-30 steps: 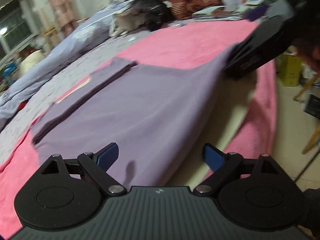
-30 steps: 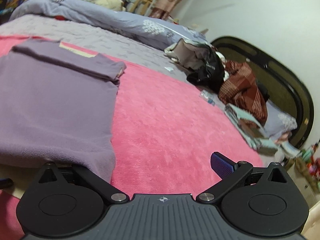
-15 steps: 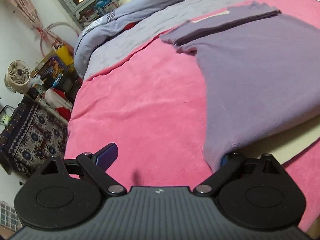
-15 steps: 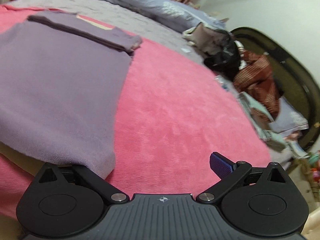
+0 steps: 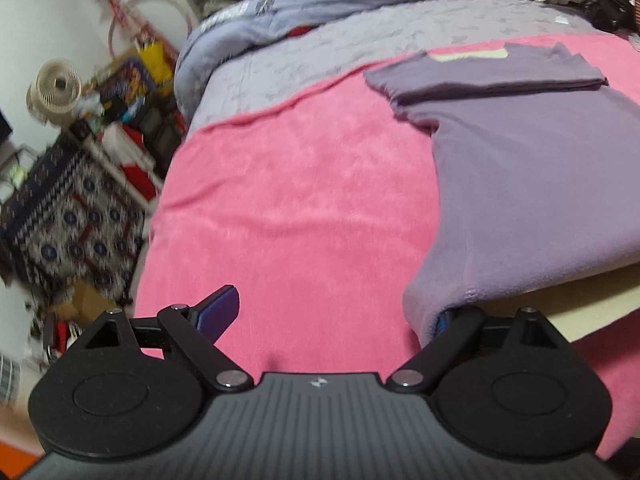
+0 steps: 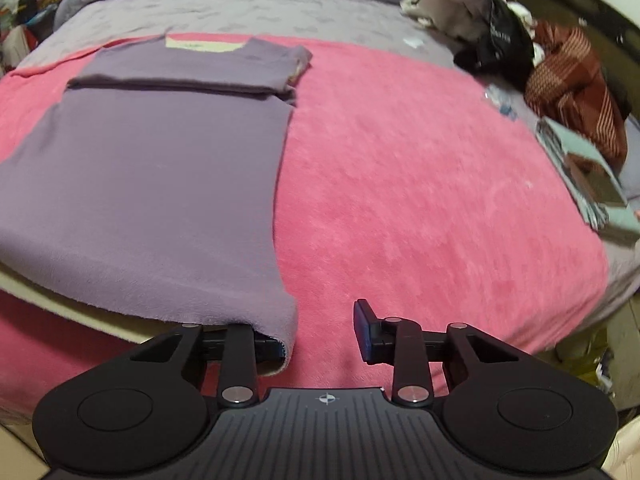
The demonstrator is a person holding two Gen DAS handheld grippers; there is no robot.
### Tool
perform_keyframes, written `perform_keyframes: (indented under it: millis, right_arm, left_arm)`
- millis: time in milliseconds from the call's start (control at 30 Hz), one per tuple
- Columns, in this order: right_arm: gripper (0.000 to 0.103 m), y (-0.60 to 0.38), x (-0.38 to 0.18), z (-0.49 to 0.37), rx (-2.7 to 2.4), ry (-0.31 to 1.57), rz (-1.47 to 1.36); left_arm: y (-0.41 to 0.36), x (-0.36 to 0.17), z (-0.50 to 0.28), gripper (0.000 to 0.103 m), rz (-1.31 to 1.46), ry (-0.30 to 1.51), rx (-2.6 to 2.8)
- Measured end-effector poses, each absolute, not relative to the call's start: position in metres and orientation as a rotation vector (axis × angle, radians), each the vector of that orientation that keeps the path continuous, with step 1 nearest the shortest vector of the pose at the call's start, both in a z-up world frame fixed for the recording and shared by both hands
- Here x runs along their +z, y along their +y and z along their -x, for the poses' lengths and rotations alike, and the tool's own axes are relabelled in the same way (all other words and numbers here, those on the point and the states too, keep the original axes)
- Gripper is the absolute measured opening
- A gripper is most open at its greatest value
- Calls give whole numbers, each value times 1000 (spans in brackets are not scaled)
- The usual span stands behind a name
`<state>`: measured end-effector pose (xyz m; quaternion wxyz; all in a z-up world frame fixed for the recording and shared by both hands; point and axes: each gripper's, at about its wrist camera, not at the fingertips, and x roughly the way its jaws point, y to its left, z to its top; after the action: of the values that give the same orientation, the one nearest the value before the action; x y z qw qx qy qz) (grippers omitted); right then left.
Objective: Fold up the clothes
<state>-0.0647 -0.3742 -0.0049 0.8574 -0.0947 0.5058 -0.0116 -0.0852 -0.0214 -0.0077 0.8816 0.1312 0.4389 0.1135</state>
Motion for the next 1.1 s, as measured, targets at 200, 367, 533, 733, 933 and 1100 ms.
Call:
perform_keyframes:
  millis: [200, 367, 533, 733, 933, 1100]
  right_arm:
    - [52, -391, 19, 29, -23, 1037, 161]
    - [65, -397, 51, -58, 14, 902, 171]
    - [78, -394, 54, -191, 35, 835, 194]
    - [88, -378, -25, -354, 27, 1078, 156]
    - [90, -374, -45, -399, 72, 1190, 60]
    - [98, -420, -28, -411, 63, 1131, -225]
  left_arm:
    - [-33, 27, 52, 93, -302, 864, 280]
    - [-25, 62, -40, 94, -326, 774, 265]
    - [-11, 41, -175, 96, -275, 899, 246]
    - [5, -15, -319, 98, -158, 1164, 244]
    - [25, -55, -361, 97, 98, 1351, 191]
    - [75, -56, -386, 100, 498, 1341, 249]
